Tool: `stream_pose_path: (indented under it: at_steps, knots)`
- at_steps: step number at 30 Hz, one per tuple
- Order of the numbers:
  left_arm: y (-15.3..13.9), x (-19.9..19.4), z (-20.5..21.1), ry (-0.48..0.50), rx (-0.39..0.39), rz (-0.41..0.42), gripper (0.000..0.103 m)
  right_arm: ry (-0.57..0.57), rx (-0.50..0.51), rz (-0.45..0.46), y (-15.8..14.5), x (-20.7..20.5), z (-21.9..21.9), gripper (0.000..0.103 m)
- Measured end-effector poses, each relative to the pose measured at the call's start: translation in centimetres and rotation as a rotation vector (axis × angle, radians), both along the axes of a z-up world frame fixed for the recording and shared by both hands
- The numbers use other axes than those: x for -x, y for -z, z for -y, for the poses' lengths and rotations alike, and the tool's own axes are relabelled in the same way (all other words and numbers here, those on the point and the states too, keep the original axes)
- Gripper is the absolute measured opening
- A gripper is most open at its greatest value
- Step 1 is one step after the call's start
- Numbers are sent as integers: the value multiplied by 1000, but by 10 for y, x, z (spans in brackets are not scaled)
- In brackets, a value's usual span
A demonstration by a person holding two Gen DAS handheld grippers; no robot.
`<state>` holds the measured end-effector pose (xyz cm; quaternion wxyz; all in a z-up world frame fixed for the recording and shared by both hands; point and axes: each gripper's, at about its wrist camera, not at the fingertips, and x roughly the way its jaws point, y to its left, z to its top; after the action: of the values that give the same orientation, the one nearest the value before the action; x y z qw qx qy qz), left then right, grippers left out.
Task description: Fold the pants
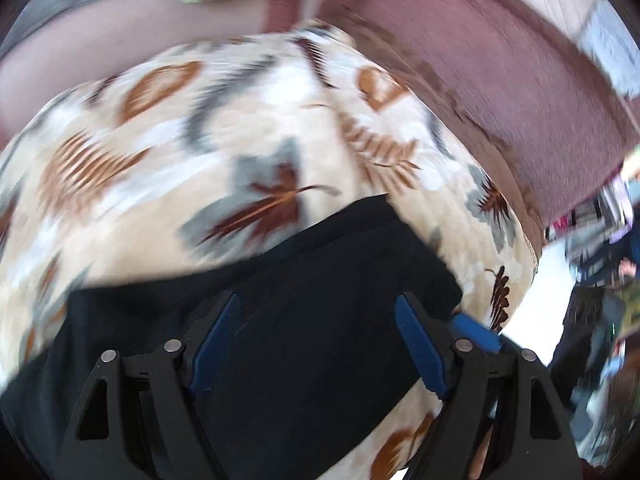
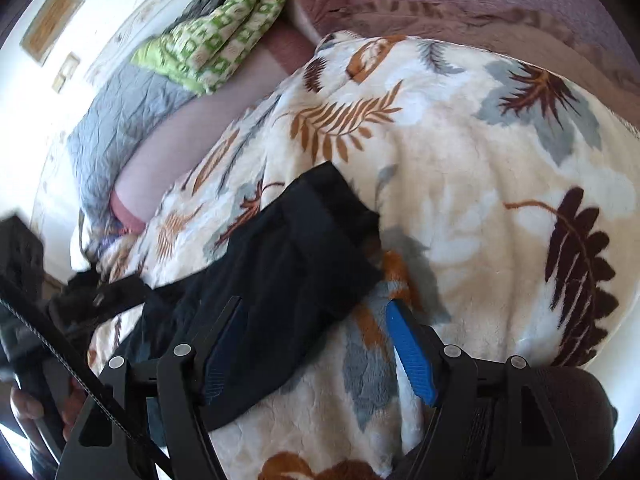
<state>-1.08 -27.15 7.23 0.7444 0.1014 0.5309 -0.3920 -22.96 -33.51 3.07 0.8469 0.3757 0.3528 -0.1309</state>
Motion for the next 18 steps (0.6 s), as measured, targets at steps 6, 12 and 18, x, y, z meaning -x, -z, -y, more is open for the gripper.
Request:
stream_pose_path:
  at_steps: [6, 12, 18]
  knots:
    - [37, -19, 92, 145, -105, -62, 79, 23, -47, 35, 14, -14, 10, 81]
    - [60, -32, 131, 227, -175, -51, 79, 28, -98, 101, 21, -21, 24, 82]
    - [71, -32, 146, 272, -209, -47, 77, 26, -45, 112, 20, -36, 20, 82]
